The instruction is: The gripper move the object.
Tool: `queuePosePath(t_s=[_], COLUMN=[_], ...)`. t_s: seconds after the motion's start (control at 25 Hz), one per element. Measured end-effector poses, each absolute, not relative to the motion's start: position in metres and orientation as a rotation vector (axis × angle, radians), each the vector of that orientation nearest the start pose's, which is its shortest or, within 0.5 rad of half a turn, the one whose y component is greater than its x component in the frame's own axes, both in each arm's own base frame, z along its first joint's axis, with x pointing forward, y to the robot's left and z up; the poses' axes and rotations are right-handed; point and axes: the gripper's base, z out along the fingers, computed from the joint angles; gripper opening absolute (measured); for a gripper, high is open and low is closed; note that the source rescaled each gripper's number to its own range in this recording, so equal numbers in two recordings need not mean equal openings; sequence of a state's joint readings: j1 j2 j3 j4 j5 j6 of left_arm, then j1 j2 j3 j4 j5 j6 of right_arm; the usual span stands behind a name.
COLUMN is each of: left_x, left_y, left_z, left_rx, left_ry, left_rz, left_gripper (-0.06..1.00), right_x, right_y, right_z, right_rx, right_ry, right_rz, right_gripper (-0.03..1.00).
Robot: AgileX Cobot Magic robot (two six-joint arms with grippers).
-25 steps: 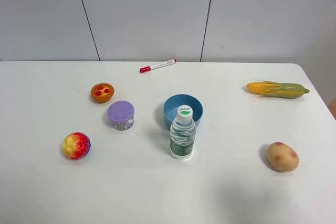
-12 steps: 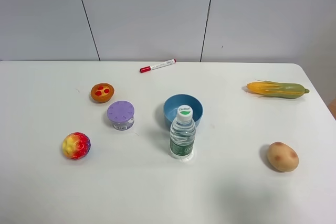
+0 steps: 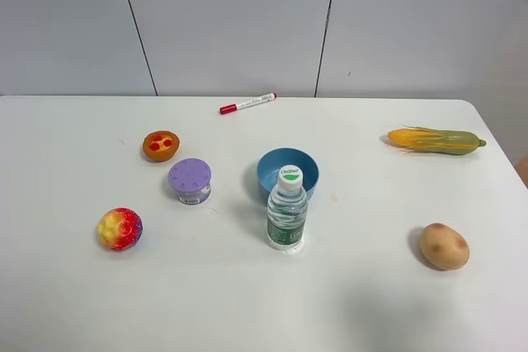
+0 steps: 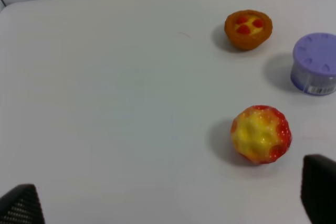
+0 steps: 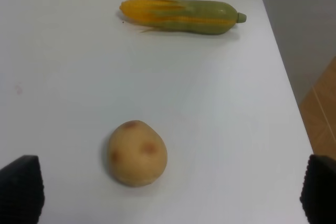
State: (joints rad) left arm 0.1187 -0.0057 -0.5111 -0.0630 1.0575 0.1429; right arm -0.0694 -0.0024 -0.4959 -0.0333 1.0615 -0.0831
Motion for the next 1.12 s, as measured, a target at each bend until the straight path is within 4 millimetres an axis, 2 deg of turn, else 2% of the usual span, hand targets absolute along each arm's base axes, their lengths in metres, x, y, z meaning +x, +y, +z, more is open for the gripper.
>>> queuePosePath(t_s=[1.12], left_x=[-0.0064], left_y=[-0.0058], left_z=[0.2807], left_rx=[0.028], left_ry=[2.024], left_rz=[0.091], left_gripper=[1.00], right_x=[-0.0050], right_y=[-0.0023], right_z=[0.2761], right_rx=[-0.013], right_ry=[2.049], right_rz=[-0.135], right_gripper=[1.00])
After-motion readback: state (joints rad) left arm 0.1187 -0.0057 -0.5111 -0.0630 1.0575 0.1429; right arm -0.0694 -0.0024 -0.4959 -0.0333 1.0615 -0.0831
